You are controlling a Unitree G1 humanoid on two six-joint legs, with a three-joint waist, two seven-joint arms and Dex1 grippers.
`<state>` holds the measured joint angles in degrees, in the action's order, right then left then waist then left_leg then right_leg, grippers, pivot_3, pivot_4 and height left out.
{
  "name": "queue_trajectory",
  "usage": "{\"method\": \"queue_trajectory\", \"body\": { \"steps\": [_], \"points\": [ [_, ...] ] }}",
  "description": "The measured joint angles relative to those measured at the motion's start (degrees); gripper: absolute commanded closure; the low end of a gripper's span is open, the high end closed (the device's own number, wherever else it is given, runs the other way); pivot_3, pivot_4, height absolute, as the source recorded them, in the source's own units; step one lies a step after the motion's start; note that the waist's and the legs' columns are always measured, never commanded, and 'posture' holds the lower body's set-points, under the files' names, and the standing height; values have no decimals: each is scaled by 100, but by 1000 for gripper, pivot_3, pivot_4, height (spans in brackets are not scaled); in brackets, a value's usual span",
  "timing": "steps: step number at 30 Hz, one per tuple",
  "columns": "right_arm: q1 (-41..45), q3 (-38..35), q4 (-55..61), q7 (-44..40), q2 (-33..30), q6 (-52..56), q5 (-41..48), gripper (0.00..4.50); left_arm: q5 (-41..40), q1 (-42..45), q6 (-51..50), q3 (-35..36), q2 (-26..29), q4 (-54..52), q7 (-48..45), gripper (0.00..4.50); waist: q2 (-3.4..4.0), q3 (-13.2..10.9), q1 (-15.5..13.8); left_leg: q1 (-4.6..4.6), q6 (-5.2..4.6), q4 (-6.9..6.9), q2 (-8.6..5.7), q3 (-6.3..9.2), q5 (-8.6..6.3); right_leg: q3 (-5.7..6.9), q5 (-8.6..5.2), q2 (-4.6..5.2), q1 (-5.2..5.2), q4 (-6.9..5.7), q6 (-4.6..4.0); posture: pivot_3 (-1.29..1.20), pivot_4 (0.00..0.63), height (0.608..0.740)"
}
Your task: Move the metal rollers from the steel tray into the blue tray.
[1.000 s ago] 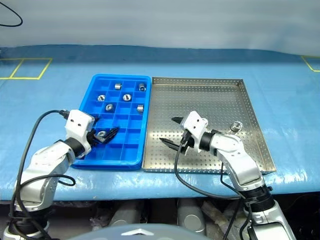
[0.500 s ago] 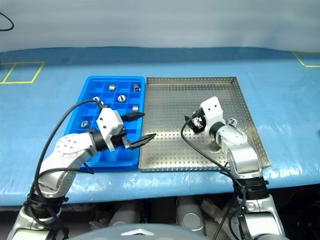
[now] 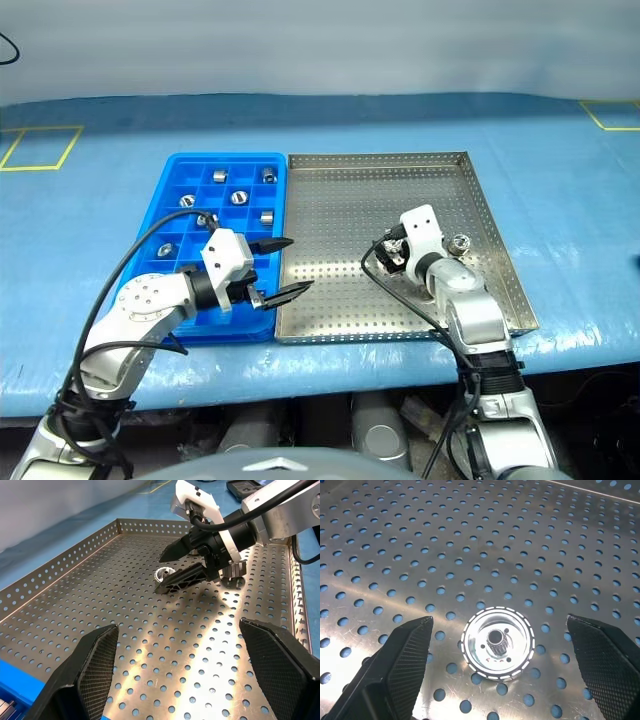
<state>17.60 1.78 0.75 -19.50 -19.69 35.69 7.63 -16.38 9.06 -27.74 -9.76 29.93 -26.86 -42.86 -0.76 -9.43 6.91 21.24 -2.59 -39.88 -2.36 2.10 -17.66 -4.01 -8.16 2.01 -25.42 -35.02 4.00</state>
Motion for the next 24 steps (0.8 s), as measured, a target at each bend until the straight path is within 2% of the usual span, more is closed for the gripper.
{"method": "queue_trajectory", "body": {
  "steps": [3,8,13,19,24],
  "points": [
    [-1,1,-76,1,41,3,-29,904,3,-45,3,0,1,-1,14,277,0,0,-1,0,0,0,0,0,0,0,0,0,-1,0,0,-149,150,740],
    [-1,0,-76,-2,88,3,-40,2535,5,-103,46,0,5,-4,30,277,0,0,-1,0,0,0,0,1,0,0,0,0,-1,-1,0,-149,150,740],
    [0,-1,-76,-9,101,-2,-41,2727,7,-131,51,0,35,-6,36,277,0,0,-2,0,0,0,0,1,0,0,0,0,-1,0,0,-147,150,740],
    [0,6,-59,-54,163,-26,-33,2727,1,-233,50,10,73,-42,56,277,1,0,-1,0,0,0,0,1,0,0,0,0,-1,0,0,-131,150,740],
    [155,172,218,-454,203,-74,80,2727,-18,-768,-50,358,219,-462,289,277,5,-3,9,0,2,5,4,3,1,0,0,-2,-6,-2,0,-92,150,740]
  ]
}}
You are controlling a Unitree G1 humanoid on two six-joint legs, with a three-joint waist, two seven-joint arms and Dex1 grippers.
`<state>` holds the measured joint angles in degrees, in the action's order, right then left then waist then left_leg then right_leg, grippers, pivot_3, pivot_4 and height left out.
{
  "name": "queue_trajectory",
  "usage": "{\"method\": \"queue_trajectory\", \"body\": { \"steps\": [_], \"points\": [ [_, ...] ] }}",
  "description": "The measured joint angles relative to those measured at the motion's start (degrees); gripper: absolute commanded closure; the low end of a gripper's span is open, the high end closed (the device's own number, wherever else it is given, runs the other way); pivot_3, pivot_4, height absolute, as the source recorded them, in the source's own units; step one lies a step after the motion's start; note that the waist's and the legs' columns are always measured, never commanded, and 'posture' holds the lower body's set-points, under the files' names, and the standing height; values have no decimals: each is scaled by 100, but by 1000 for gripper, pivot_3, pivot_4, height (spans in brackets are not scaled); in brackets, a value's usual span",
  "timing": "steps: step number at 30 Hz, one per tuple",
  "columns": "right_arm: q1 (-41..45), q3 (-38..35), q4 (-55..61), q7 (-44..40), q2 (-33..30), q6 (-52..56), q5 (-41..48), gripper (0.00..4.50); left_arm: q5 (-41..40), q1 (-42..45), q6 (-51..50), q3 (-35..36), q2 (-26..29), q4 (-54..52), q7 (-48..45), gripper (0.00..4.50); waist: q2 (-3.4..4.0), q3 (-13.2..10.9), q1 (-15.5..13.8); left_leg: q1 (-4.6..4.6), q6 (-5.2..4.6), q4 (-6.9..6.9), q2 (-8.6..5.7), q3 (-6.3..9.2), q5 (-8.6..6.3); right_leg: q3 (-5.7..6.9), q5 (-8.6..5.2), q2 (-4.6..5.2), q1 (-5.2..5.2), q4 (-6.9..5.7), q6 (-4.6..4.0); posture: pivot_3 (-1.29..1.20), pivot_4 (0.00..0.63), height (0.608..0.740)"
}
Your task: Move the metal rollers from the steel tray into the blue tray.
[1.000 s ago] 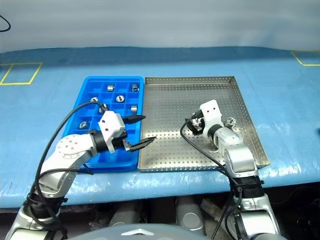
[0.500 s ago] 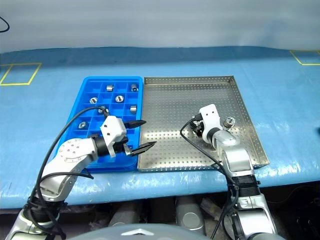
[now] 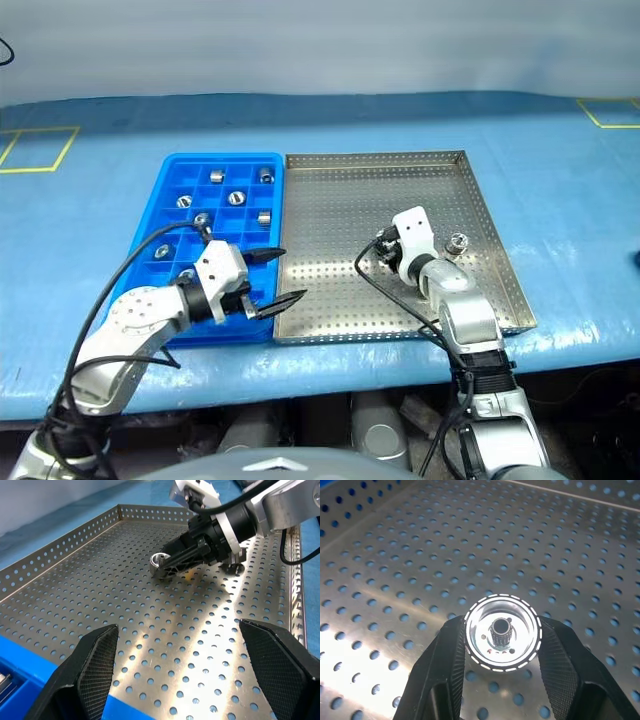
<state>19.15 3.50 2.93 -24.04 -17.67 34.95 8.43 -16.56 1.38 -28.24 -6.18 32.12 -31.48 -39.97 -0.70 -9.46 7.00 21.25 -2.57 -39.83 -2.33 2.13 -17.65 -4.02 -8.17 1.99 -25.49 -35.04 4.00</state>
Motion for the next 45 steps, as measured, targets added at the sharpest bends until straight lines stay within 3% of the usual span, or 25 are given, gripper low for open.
{"method": "queue_trajectory", "body": {
  "steps": [7,11,15,24,42,45],
  "points": [
    [549,532,225,-605,278,-282,160,2727,-11,-965,-201,1171,2,-637,667,277,0,0,-157,-2,8,1,1,13,4,13,-2,-1,4,-1,-3,0,150,740],
    [775,834,93,-1067,618,-1135,205,2727,5,-1506,-293,1771,-56,-972,1042,277,0,-1,-312,-1,8,10,0,15,4,16,-4,1,0,4,-6,50,150,740],
    [1260,1094,-341,-1555,850,-1180,377,2727,10,-1949,-374,2042,-128,-1178,1239,277,0,-1,-432,-2,16,17,-3,30,9,29,-8,5,3,5,-15,95,150,740],
    [2000,1515,-2115,-1742,1527,-1541,73,2727,63,-2250,-396,1908,-316,-1418,1560,277,-1,0,-658,-5,86,60,-5,83,49,83,-31,3,2,-2,-58,137,150,740],
    [2497,1370,-3312,-1798,1911,-1987,-158,2727,61,-1984,-469,1681,-279,-1437,1628,277,1,-2,-642,-5,124,80,-3,135,71,122,-41,-6,4,-11,-81,123,150,740],
    [2510,1341,-3423,-1803,1956,-2010,-159,1727,64,-1964,-476,1681,-277,-1437,1628,277,2,-2,-642,-4,128,81,-2,138,73,125,-43,-7,3,-12,-86,123,150,740]
  ]
}}
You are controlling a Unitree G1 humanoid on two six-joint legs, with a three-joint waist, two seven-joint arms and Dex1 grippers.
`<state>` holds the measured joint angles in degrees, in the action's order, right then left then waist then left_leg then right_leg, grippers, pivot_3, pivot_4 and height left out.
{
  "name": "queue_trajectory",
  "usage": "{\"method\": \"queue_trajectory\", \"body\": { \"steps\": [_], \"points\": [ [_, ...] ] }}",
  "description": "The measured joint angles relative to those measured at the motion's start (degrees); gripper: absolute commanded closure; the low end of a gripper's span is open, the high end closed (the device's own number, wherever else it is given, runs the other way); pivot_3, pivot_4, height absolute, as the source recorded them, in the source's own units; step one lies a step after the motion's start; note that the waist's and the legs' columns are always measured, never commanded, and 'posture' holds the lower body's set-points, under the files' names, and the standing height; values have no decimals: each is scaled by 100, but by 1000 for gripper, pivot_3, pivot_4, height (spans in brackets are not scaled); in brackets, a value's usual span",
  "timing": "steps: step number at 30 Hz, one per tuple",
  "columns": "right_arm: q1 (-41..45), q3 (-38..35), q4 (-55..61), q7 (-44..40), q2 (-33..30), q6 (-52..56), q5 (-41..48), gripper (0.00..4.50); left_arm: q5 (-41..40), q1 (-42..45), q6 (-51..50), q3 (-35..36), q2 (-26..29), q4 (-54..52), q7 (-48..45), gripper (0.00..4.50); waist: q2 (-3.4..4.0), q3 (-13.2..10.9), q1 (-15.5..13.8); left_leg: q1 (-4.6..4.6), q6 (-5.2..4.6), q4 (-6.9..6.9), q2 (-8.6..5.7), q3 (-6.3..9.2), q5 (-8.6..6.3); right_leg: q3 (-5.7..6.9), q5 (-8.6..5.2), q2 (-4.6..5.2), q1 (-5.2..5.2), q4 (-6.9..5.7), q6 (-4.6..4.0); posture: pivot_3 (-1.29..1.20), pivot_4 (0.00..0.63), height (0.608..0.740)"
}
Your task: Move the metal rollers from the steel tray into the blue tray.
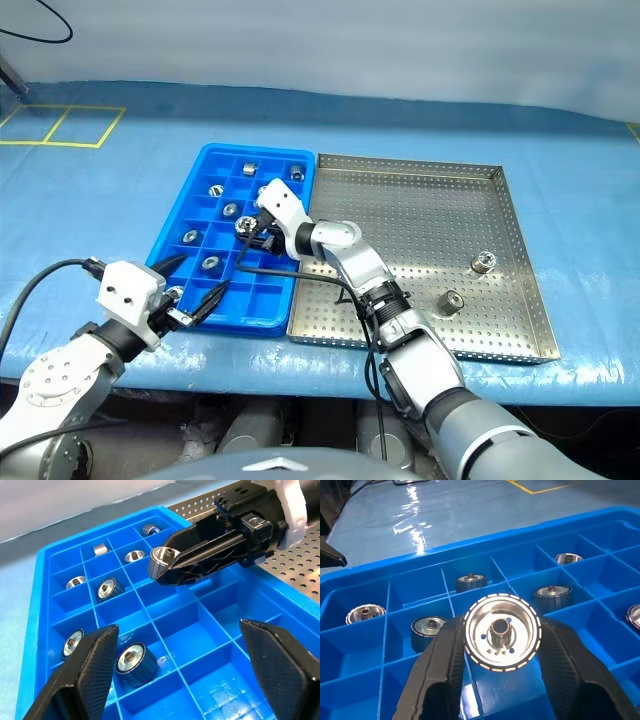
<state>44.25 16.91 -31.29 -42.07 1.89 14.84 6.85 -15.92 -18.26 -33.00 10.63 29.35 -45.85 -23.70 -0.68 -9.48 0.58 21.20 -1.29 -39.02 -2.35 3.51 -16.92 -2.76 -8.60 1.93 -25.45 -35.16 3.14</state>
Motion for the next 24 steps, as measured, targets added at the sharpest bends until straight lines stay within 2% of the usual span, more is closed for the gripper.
{"method": "queue_trajectory", "body": {
  "steps": [2,9,12,18,21,24],
  "points": [
    [0,-16,-33,50,28,-132,-9,1220,0,6,-7,-1,1,0,0,277,0,0,0,0,1,1,0,1,1,1,-1,0,0,0,-1,123,150,740],
    [0,-225,-41,356,72,-469,-98,1220,3,75,-18,-81,2,2,0,277,0,0,0,0,5,2,0,7,3,5,-3,1,1,-2,-5,99,150,740],
    [-127,-351,353,466,-97,-434,-90,1220,0,249,-20,-247,1,13,-9,277,1,-1,-6,0,6,2,-1,10,3,8,-3,2,3,-2,-6,74,150,740],
    [-1154,-481,2090,618,-1280,191,-338,1220,-21,939,-7,-731,-35,301,-80,277,1,0,-2,4,3,0,-5,12,2,15,-4,11,8,3,-6,-33,150,740],
    [-1925,-943,3161,983,-2031,820,-486,1220,-17,1510,80,-1109,-98,731,-233,277,5,0,23,10,1,-4,-5,7,2,15,-4,13,5,2,-6,-90,150,740],
    [-2406,-1556,3872,1391,-2395,1368,-582,1220,-16,1855,141,-1357,-110,1030,-405,277,6,0,165,9,-21,-4,0,-4,-11,6,-3,8,3,2,-4,-169,150,740]
  ]
}}
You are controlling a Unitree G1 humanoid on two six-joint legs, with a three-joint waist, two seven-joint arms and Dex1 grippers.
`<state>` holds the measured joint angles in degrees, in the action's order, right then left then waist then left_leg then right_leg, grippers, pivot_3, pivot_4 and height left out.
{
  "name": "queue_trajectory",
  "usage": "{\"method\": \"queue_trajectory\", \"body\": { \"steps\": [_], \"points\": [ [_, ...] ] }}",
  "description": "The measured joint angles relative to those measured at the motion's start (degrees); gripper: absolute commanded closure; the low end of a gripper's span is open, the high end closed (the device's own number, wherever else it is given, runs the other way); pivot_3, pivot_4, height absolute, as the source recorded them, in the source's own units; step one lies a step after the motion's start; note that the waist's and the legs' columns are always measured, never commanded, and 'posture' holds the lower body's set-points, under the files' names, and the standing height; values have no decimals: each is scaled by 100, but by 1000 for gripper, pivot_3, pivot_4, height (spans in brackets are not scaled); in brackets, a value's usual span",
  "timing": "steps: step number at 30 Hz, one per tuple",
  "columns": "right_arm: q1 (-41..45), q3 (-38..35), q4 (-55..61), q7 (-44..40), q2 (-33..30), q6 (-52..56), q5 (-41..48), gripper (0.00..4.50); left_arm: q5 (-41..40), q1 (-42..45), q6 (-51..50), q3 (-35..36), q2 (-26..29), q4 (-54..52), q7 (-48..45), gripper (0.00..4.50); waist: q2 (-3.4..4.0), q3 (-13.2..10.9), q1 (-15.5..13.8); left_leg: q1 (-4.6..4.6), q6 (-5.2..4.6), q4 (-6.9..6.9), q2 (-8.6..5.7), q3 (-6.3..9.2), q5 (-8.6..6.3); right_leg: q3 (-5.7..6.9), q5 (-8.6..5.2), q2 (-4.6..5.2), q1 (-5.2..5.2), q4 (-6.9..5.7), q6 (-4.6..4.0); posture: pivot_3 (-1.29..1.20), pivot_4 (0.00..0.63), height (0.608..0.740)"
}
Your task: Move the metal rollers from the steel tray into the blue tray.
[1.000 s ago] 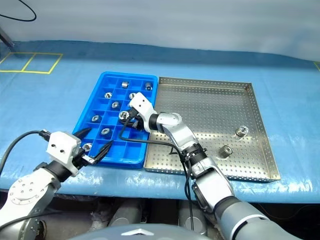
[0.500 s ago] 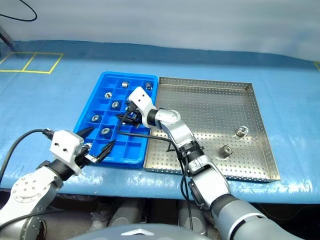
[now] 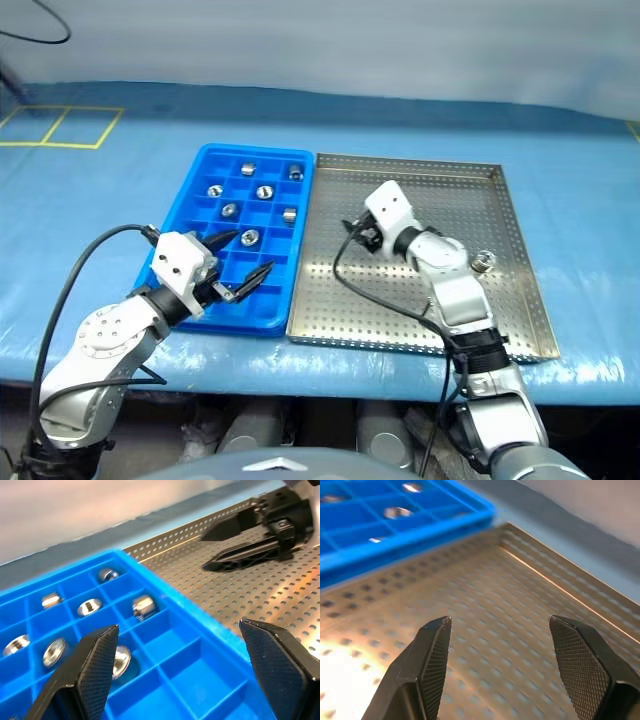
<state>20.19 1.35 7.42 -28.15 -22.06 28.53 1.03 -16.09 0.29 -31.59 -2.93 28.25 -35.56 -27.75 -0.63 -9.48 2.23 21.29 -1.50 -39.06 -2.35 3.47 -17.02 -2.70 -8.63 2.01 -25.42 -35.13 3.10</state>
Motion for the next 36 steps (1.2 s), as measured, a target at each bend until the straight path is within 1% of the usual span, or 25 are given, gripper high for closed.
{"method": "queue_trajectory", "body": {
  "steps": [4,7,9,12,15,20,24,36],
  "points": [
    [-598,-515,725,296,-240,583,5,1220,5,455,180,-281,-1,430,-285,277,2,1,207,-4,-10,-2,3,-9,-5,-10,2,-5,1,-2,4,-206,150,740],
    [-874,-731,948,436,-242,869,91,1220,66,938,349,-583,-22,860,-525,277,2,1,327,-5,-19,-11,4,-23,-3,-23,11,-11,5,-1,20,-219,150,740],
    [-915,-910,946,655,-117,939,145,1220,231,1249,472,-742,-43,1126,-618,277,2,1,396,-9,-29,-13,2,-40,2,-40,18,-11,8,0,30,-237,150,740],
    [-835,-1142,732,1110,154,935,162,1220,377,1468,595,-936,-105,1369,-724,277,1,1,548,-23,-45,-14,0,-68,1,-73,28,-12,16,4,46,-232,150,740],
    [-770,-1256,377,1457,287,924,157,1220,392,1499,623,-1025,-183,1403,-790,277,1,1,647,-27,-56,-15,0,-86,-3,-97,34,-14,13,7,55,-226,150,740],
    [-714,-1284,-73,1720,402,881,164,1220,440,1369,632,-1058,-221,1395,-806,277,2,1,747,-28,-63,-14,1,-98,-6,-115,37,-16,8,6,58,-208,150,740],
    [-655,-1317,-295,1788,504,822,274,1220,463,1245,628,-1057,-222,1387,-753,277,2,1,777,-27,-64,-14,1,-101,-7,-119,39,-17,7,6,61,-190,150,740],
    [-465,-1327,-762,1819,539,700,515,1220,472,1179,622,-1035,-219,1352,-690,277,2,1,771,-28,-69,-14,2,-108,-9,-127,42,-18,6,8,66,-173,150,740]
  ]
}}
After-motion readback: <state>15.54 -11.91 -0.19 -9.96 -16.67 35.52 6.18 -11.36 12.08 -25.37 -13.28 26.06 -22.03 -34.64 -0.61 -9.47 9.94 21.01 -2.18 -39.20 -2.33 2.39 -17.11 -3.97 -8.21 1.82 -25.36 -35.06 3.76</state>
